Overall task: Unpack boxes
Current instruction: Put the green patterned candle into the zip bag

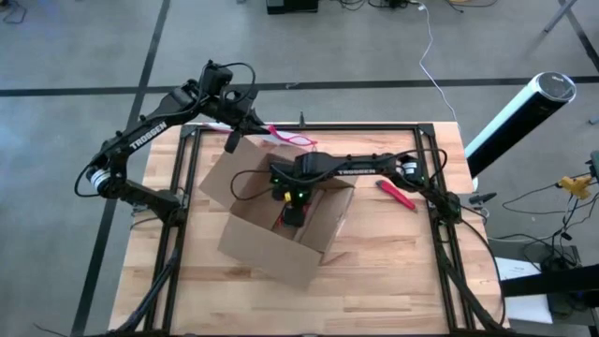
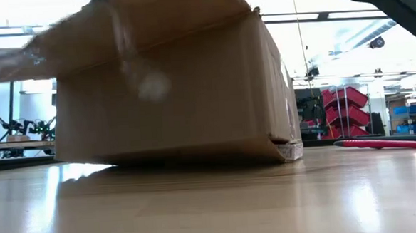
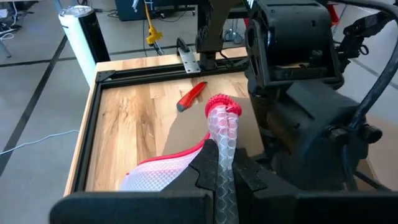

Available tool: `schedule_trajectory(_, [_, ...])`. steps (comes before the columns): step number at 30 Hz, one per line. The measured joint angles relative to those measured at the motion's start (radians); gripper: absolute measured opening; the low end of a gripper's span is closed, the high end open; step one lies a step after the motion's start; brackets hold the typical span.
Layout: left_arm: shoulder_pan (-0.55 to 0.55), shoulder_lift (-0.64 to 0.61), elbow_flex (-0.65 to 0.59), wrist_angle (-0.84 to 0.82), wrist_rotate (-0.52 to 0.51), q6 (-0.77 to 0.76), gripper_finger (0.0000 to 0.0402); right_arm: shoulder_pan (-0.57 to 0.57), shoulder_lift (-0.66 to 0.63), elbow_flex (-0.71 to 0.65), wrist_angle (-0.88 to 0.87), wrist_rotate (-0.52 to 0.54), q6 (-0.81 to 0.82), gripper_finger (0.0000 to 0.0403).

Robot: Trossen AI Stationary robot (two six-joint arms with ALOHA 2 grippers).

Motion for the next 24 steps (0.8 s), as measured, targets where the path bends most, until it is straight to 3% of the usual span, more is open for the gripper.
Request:
schedule_trajectory(6, [0.0, 0.0, 0.0, 0.0, 0.0, 0.002, 0.0, 0.03, 0.004, -0.013, 0.034, 0.092, -0.032, 0.0317])
schedule_trajectory(12, [0.0, 0.006, 0.0, 0.0, 0.0, 0.001, 0.0, 0.033, 0.005, -0.028, 0.044, 0.261, -0.016, 0.0338])
schedule_trajectory(24, [-0.001, 0.008, 0.0, 0.0, 0.0, -0.01, 0.0, 0.036, 0.005, -0.077, 0.066, 0.209, 0.011, 0.0339])
